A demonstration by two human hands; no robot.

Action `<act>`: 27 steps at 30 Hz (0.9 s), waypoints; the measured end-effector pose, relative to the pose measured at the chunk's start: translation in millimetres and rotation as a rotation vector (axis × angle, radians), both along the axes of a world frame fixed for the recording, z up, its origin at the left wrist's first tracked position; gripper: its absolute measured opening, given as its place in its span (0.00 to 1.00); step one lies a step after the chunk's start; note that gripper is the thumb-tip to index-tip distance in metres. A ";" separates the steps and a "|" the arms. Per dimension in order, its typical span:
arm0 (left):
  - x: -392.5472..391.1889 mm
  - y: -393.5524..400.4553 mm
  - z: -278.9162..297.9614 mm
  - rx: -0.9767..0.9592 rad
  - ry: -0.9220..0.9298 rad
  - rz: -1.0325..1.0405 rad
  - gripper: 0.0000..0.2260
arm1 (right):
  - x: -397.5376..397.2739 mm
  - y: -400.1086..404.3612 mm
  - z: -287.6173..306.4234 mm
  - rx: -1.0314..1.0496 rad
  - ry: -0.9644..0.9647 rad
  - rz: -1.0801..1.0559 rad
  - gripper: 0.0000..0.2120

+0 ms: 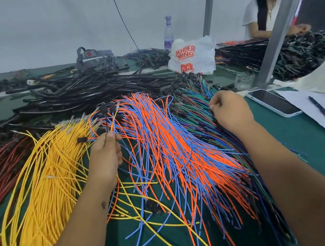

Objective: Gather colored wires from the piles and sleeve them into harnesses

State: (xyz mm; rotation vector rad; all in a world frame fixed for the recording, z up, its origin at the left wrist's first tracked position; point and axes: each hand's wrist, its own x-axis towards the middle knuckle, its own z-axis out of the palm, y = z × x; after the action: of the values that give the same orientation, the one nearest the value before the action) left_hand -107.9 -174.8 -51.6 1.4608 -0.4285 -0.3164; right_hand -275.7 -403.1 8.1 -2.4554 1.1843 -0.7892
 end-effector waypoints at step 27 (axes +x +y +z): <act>-6.6 1.8 4.1 0.088 -0.051 -0.019 0.14 | -8.6 22.0 61.8 -0.187 -1.119 0.033 0.09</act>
State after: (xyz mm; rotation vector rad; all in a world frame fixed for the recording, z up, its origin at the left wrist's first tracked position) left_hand -114.5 -173.0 -47.5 1.5538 -0.4748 -0.3168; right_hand -284.4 -381.0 69.9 -1.6007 0.6183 -1.9334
